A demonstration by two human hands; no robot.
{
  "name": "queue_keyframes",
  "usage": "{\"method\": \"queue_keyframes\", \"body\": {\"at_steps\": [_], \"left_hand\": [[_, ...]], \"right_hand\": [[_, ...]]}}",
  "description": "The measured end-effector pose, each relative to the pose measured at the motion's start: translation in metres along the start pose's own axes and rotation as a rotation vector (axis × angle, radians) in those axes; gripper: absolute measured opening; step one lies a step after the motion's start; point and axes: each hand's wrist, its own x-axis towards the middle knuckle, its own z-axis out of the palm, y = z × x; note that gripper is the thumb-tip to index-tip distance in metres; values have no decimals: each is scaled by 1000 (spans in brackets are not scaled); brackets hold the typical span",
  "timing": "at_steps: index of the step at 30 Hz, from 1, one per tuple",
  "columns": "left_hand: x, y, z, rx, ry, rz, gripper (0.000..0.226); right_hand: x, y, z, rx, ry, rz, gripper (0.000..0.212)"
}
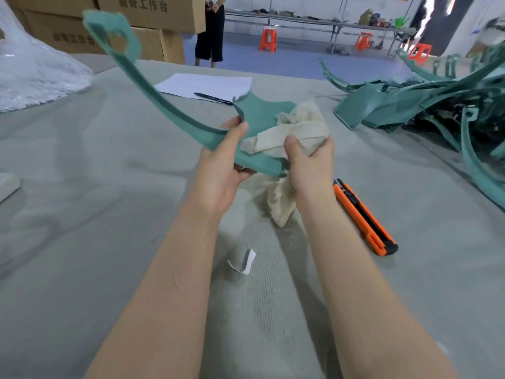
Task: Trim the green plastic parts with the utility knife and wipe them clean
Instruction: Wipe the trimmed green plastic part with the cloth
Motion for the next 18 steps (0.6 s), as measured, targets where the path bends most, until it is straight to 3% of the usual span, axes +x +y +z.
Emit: {"method": "queue_keyframes", "body": {"at_steps": [3, 7, 10, 13, 15, 18], "left_hand": [[-3, -3, 0, 157, -65, 62, 31], [-4, -9, 5, 264, -120, 73, 29], [-1, -12, 5, 205, -48, 55, 31], [3, -14, 4, 63, 84, 66, 37], [5, -13, 2, -17, 144, 103, 33], [5, -13, 2, -58, 146, 150, 26]], "right_hand": [[10, 0, -8, -62, 92, -31, 28], [22, 4, -25, -53, 152, 103, 33], [23, 7, -30, 229, 142, 263, 28], [23, 6, -27, 424, 171, 259, 14], [25, 4, -29, 448, 132, 236, 22], [19, -1, -24, 354, -96, 278, 42]]}}
